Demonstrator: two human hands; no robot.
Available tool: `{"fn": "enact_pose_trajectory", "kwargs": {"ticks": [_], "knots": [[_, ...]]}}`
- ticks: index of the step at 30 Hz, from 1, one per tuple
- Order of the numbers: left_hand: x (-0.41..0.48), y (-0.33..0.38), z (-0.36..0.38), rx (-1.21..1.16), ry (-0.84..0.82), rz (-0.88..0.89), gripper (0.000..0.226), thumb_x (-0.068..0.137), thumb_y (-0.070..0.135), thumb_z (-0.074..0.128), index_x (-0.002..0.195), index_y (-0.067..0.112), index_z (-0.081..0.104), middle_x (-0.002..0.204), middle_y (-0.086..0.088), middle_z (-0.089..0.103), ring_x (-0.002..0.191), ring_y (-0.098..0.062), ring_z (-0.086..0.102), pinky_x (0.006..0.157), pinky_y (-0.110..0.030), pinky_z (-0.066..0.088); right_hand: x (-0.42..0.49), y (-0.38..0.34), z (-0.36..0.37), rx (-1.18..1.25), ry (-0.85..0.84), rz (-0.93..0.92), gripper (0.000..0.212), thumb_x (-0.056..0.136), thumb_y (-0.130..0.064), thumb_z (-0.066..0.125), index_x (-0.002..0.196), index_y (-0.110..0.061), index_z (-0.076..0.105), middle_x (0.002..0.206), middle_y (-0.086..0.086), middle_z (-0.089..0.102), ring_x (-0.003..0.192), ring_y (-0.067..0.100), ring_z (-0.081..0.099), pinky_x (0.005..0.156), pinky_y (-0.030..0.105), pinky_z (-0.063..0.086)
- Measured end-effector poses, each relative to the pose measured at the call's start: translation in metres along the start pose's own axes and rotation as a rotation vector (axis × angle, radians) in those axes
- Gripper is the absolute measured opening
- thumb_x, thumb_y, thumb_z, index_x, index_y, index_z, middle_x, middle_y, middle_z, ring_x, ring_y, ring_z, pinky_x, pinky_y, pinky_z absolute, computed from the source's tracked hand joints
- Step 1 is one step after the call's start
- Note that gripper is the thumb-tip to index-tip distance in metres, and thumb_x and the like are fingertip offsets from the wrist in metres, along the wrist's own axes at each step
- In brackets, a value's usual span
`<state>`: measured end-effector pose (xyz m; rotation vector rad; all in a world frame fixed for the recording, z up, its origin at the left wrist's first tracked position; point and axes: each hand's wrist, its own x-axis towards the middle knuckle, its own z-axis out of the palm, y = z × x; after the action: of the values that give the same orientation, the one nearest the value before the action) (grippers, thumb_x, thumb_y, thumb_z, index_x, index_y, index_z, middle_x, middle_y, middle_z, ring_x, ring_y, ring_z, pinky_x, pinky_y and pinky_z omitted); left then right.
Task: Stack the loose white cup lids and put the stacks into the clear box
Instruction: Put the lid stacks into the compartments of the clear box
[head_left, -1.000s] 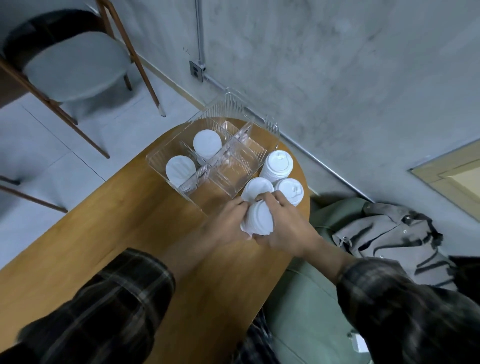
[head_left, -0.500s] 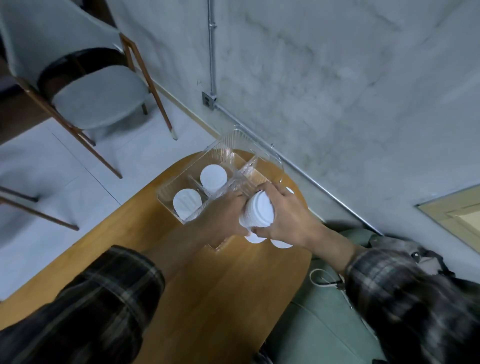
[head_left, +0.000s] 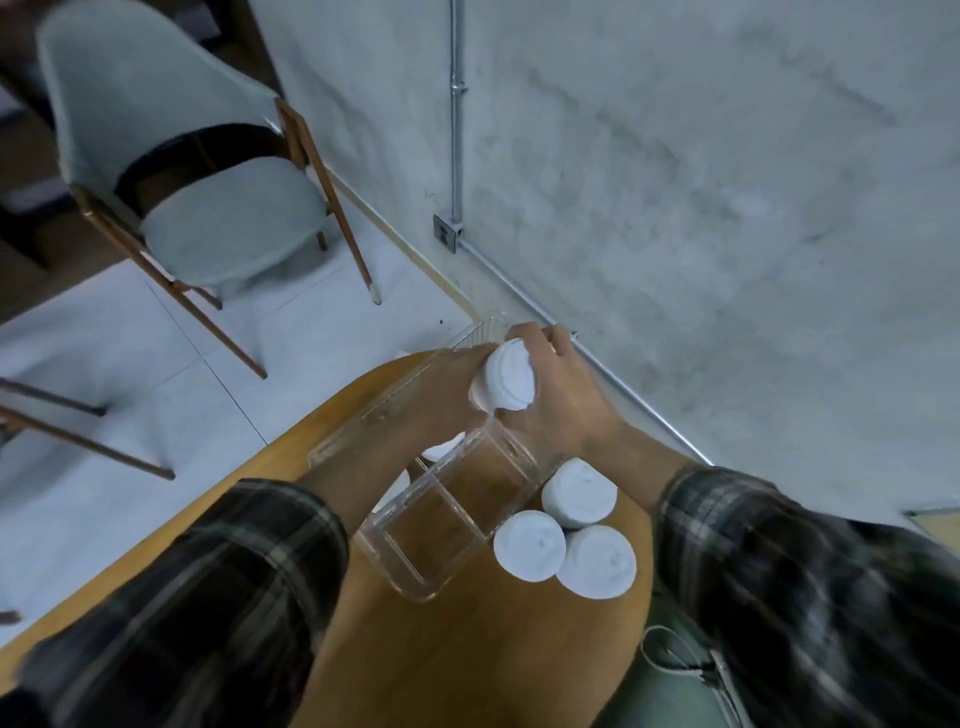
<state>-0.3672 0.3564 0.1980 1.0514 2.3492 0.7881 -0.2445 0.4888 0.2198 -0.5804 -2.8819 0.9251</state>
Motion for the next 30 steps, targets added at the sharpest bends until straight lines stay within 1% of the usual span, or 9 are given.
{"fn": "enact_pose_trajectory", "kwargs": {"ticks": [2, 5, 8, 12, 16, 18, 23, 26, 30], "knots": [[0.011, -0.007, 0.004, -0.100, 0.011, -0.049, 0.060, 0.091, 0.029, 0.080, 0.144, 0.010, 0.058, 0.126, -0.006, 0.070, 0.108, -0.017, 0.060, 0.104, -0.028, 0.047, 0.014, 0.005, 0.004, 0.003, -0.004, 0.016, 0.092, 0.068, -0.035, 0.091, 0.142, -0.033, 0.036, 0.129, 0.002, 0.040, 0.102, 0.027, 0.054, 0.080, 0.040, 0.054], [0.019, -0.015, 0.003, -0.119, -0.055, -0.063, 0.067, 0.095, 0.014, 0.077, 0.154, 0.016, 0.045, 0.140, -0.004, 0.065, 0.114, -0.011, 0.057, 0.103, -0.025, 0.047, 0.033, 0.012, 0.015, 0.003, -0.021, 0.025, 0.093, 0.070, -0.035, 0.090, 0.144, -0.034, 0.033, 0.133, 0.004, 0.041, 0.106, 0.031, 0.056, 0.081, 0.043, 0.056], [0.030, -0.023, 0.006, -0.120, -0.064, -0.173, 0.072, 0.095, 0.003, 0.068, 0.159, 0.021, 0.040, 0.143, -0.007, 0.062, 0.126, -0.022, 0.061, 0.104, -0.027, 0.047, 0.047, 0.020, 0.030, -0.024, -0.030, 0.013, 0.094, 0.071, -0.032, 0.092, 0.145, -0.029, 0.033, 0.135, 0.006, 0.040, 0.106, 0.036, 0.058, 0.078, 0.044, 0.059], [0.035, -0.032, 0.012, -0.200, -0.086, -0.204, 0.060, 0.103, 0.012, 0.062, 0.158, 0.019, 0.040, 0.148, -0.004, 0.060, 0.135, -0.025, 0.057, 0.112, -0.035, 0.047, 0.060, 0.028, 0.045, -0.067, -0.070, 0.028, 0.093, 0.073, -0.032, 0.092, 0.145, -0.027, 0.033, 0.137, 0.006, 0.039, 0.103, 0.035, 0.060, 0.075, 0.044, 0.060], [0.034, -0.040, 0.013, -0.229, -0.067, -0.257, 0.063, 0.102, 0.003, 0.055, 0.160, 0.020, 0.038, 0.152, -0.003, 0.058, 0.139, -0.023, 0.053, 0.113, -0.036, 0.045, 0.071, 0.034, 0.057, -0.072, -0.094, 0.059, 0.092, 0.071, -0.035, 0.092, 0.144, -0.028, 0.035, 0.138, 0.005, 0.040, 0.105, 0.037, 0.061, 0.075, 0.043, 0.058], [0.033, -0.046, 0.014, -0.265, -0.045, -0.286, 0.063, 0.100, 0.000, 0.054, 0.158, 0.020, 0.042, 0.151, -0.002, 0.059, 0.140, -0.023, 0.054, 0.116, -0.044, 0.046, 0.076, 0.034, 0.062, -0.085, -0.109, 0.073, 0.096, 0.070, -0.033, 0.093, 0.146, -0.027, 0.035, 0.140, 0.006, 0.040, 0.110, 0.037, 0.061, 0.078, 0.043, 0.059], [0.026, -0.057, 0.012, -0.290, 0.032, -0.267, 0.050, 0.101, 0.002, 0.057, 0.148, 0.020, 0.055, 0.141, 0.004, 0.065, 0.128, -0.014, 0.061, 0.111, -0.034, 0.049, 0.084, 0.034, 0.071, -0.087, -0.149, 0.108, 0.103, 0.071, -0.030, 0.093, 0.153, -0.027, 0.030, 0.148, 0.006, 0.040, 0.125, 0.035, 0.055, 0.095, 0.047, 0.058], [0.018, -0.059, 0.012, -0.282, 0.023, -0.234, 0.049, 0.101, 0.000, 0.056, 0.146, 0.020, 0.057, 0.139, 0.004, 0.066, 0.126, -0.012, 0.063, 0.112, -0.034, 0.050, 0.081, 0.036, 0.071, -0.080, -0.171, 0.111, 0.109, 0.069, -0.028, 0.095, 0.156, -0.028, 0.029, 0.154, 0.005, 0.037, 0.135, 0.034, 0.048, 0.106, 0.051, 0.052], [0.007, -0.058, 0.012, -0.256, 0.017, -0.228, 0.050, 0.100, 0.000, 0.059, 0.146, 0.021, 0.058, 0.142, 0.003, 0.065, 0.128, -0.016, 0.063, 0.110, -0.041, 0.053, 0.068, 0.040, 0.063, -0.078, -0.166, 0.085, 0.104, 0.068, -0.026, 0.096, 0.153, -0.026, 0.036, 0.152, 0.006, 0.039, 0.135, 0.033, 0.046, 0.107, 0.048, 0.051]]}}
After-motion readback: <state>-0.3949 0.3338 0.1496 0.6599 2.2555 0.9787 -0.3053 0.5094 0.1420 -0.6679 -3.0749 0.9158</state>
